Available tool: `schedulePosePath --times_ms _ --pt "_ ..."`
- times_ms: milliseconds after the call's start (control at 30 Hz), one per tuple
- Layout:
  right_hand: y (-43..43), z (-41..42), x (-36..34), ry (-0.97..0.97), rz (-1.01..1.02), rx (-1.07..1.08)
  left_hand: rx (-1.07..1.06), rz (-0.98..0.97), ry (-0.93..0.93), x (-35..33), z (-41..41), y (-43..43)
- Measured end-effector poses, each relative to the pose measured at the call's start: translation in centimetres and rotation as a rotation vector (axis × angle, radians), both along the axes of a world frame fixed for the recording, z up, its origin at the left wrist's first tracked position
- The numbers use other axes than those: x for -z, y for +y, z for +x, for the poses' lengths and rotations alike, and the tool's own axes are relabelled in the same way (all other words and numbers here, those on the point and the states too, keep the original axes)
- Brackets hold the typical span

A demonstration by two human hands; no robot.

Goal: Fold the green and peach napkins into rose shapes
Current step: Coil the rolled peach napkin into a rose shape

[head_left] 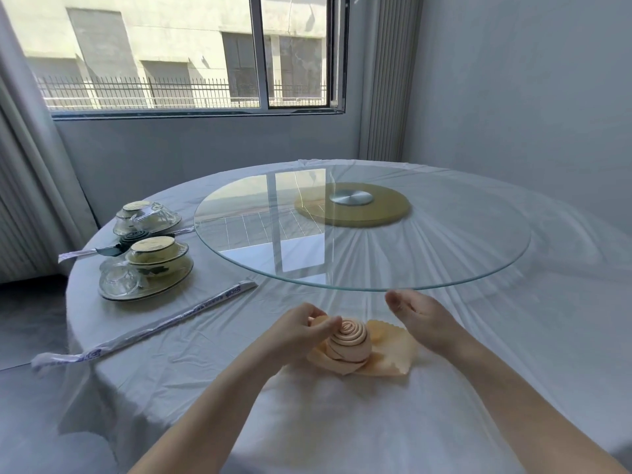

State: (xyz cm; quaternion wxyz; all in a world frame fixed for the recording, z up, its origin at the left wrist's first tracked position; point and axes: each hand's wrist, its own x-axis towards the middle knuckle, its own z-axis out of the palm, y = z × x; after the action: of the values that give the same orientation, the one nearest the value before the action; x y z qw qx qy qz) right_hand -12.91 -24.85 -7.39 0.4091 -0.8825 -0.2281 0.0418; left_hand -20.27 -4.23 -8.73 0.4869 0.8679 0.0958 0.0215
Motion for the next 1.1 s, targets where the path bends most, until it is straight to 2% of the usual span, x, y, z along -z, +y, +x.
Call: schedulePosePath --times_ms 133,233,300,433,600,833,1000,1100 --pt "-0.4 0.8 2.0 0.003 -0.228 0.033 0.074 -0.052 0.075 -0.3 0.2 0.0" --pt "0.3 0.2 2.0 -0.017 -0.25 0.034 0.17 -0.138 0.149 -0.7 0.0 -0.1" --pt "0.7 -0.1 1.7 -0.028 -0.183 0.033 0.19 -0.216 0.181 -0.8 -0.1 -0.1" --pt "1.2 -0.8 1.3 0.105 0.031 -0.031 0.205 -0.267 0.201 -1.2 -0.3 -0.2" --pt "2.0 -1.1 1.3 0.214 0.179 -0.025 0.23 -0.306 0.145 -1.0 -0.9 -0.6" --pt "3.7 -1.3 1.0 0.348 0.351 -0.079 0.083 -0.454 0.064 -1.2 -1.8 0.4" --pt "6.9 -1.6 0.0 0.418 0.433 -0.145 -0.05 -0.463 -0.05 -1.7 -3.4 2.6" --pt "9.7 -2.5 -0.8 0.458 0.426 -0.255 -0.141 -0.474 -0.103 -1.5 -4.6 4.8"
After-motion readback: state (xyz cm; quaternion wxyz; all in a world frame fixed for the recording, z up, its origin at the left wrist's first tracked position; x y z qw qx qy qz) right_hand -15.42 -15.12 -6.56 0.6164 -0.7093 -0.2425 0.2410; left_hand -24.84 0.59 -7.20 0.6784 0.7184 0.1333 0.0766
